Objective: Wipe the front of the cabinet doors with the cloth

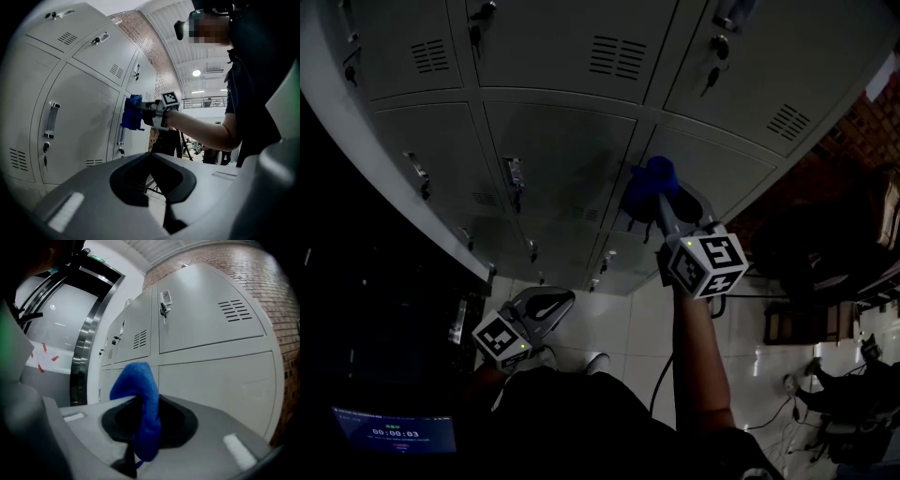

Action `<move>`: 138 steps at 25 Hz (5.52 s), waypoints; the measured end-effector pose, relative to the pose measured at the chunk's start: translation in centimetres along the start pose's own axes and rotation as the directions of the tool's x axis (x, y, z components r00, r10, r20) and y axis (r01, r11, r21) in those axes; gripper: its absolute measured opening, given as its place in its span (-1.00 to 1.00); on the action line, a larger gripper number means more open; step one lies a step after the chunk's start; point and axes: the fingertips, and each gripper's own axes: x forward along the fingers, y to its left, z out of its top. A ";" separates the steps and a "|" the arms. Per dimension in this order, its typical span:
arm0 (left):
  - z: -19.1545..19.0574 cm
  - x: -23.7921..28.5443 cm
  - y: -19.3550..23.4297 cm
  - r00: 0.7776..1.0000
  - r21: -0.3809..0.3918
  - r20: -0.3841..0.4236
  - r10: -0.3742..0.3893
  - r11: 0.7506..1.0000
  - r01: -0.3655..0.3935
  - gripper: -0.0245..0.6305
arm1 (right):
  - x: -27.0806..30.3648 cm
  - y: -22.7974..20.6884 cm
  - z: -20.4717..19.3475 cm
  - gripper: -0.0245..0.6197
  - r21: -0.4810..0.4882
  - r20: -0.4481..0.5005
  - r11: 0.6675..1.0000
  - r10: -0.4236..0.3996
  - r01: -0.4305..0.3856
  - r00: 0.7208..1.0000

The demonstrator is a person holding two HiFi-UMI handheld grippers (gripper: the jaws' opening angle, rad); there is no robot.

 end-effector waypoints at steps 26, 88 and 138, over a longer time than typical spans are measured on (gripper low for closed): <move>-0.2 3.0 1.1 1.000 -0.001 -0.002 -0.020 1.000 0.020 -0.93 | 1.3 -7.0 2.1 -0.71 -0.003 0.001 0.994 -0.114 0.114 0.994; -1.1 -1.9 -0.8 0.998 -0.008 -0.015 0.059 0.998 -0.059 -0.93 | 2.7 -3.0 -3.3 -0.71 0.052 -0.022 0.996 -0.070 0.071 0.997; -2.2 3.6 -3.4 0.998 -0.032 -0.045 -0.054 0.998 0.053 -0.93 | -10.8 -22.8 -6.1 -0.71 0.052 -0.097 0.876 -0.473 0.479 0.876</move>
